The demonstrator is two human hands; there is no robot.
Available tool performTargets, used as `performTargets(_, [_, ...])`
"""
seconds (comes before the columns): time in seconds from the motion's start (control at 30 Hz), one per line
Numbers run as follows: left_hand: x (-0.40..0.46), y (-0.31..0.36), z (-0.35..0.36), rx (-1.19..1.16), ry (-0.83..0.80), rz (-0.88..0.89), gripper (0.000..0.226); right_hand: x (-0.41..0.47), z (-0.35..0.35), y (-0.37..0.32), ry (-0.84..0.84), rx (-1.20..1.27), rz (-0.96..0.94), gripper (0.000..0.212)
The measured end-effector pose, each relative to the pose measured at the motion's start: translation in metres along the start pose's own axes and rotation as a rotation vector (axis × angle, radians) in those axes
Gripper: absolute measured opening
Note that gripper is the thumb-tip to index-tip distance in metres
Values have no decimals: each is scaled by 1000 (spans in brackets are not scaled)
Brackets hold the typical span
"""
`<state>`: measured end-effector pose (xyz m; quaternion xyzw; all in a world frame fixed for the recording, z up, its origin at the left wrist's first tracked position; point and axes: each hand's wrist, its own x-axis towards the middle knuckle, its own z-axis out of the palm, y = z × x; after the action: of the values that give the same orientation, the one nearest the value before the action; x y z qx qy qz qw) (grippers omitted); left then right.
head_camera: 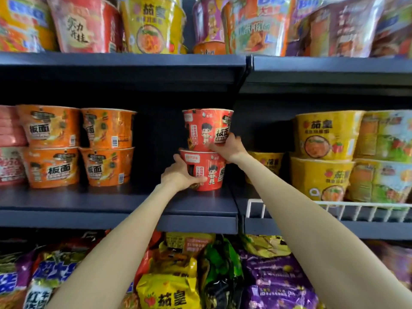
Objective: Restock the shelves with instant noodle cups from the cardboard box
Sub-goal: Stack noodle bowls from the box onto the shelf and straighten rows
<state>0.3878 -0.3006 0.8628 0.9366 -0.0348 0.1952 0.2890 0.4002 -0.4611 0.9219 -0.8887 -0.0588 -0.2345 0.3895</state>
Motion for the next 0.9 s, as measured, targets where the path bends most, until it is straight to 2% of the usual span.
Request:
performTargets(0.07, [5, 3, 4, 33, -3, -8, 114, 4, 0, 5, -33, 20, -30, 89])
performTargets(0.13, [4, 5, 10, 75, 21, 2, 112, 4, 0, 9, -62, 81, -30, 87])
performTargets(0.23, [2, 8, 12, 93, 40, 17, 98, -8, -3, 9, -73, 75, -68, 75])
performTargets(0.37, [-9, 3, -4, 20, 59, 74, 67, -45, -11, 8, -10, -51, -235, 64])
performTargets(0.53, [-67, -3, -27, -182, 312, 297, 34, -114, -14, 0, 179, -46, -413, 44])
performTargets(0.73, [-171, -33, -21, -345, 663, 692, 20, -232, 18, 1, 446, -37, -515, 27])
performTargets(0.83, [-226, -60, -1, -431, 676, 767, 20, -297, 49, 19, 506, -81, -483, 25])
performTargets(0.9, [-260, -87, 18, -482, 540, 771, 21, -343, 75, 40, 481, -101, -429, 23])
